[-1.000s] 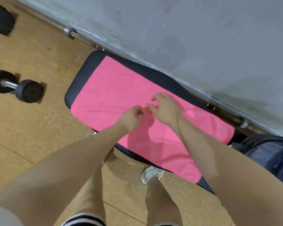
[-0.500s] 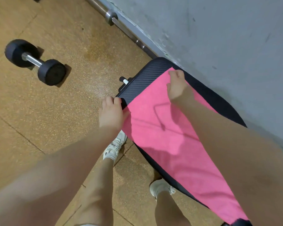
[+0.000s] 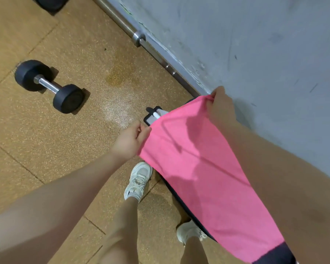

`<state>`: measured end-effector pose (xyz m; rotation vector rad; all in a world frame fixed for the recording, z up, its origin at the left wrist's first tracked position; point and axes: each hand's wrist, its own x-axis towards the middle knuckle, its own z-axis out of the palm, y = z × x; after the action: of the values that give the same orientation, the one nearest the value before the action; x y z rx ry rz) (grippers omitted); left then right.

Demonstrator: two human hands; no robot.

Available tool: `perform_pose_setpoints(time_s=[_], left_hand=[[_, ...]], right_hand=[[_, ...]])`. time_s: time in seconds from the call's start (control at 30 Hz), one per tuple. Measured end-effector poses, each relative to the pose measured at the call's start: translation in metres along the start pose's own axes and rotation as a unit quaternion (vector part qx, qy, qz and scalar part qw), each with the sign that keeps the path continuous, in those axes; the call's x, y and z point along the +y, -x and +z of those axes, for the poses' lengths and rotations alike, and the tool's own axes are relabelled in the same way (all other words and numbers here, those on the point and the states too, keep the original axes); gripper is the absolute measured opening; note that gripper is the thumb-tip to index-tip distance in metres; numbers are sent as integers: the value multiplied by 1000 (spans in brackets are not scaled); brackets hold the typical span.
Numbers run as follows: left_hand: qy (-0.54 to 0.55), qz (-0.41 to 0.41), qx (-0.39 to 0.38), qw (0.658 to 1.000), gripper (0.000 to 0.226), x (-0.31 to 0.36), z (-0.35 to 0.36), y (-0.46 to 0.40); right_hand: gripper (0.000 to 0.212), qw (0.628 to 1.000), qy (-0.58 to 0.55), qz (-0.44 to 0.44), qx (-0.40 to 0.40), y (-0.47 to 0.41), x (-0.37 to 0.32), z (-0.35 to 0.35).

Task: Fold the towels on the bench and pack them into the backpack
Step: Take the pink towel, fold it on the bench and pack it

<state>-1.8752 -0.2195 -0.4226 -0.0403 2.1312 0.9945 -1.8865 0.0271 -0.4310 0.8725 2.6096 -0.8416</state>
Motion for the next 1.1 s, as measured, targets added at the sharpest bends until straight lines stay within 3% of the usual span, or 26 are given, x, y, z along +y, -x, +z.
perform_pose_setpoints(time_s=[0.17, 0.27, 0.37, 0.53, 0.67, 0.77, 0.87, 0.93, 1.1], left_hand=[[13, -12, -53, 998, 34, 9, -40, -11], [-19, 28, -69, 997, 32, 18, -39, -1], [-33, 82, -74, 993, 20, 33, -21, 22], [-85, 160, -114, 977, 3, 57, 35, 75], [-108, 214, -146, 960, 4, 78, 95, 126], [-72, 218, -154, 961, 5, 88, 151, 160], [-58, 219, -183, 957, 8, 84, 211, 185], [-59, 212, -212, 952, 10, 78, 245, 196], [-129, 206, -276, 930, 20, 61, 314, 213]], right_hand=[[24, 979, -190, 58, 39, -15, -25, -10], [21, 974, -220, 59, -16, 0, -22, -21], [30, 959, -265, 86, -47, 31, -1, -37], [20, 996, -47, 29, 63, 93, 74, -67], [19, 993, 0, 82, 81, 142, 142, -99], [20, 995, -21, 21, 93, 183, 192, -119], [28, 990, -132, 17, 51, 213, 247, -121], [43, 981, -181, 59, 45, 226, 279, -118], [34, 964, -184, 176, 77, 240, 340, -109]])
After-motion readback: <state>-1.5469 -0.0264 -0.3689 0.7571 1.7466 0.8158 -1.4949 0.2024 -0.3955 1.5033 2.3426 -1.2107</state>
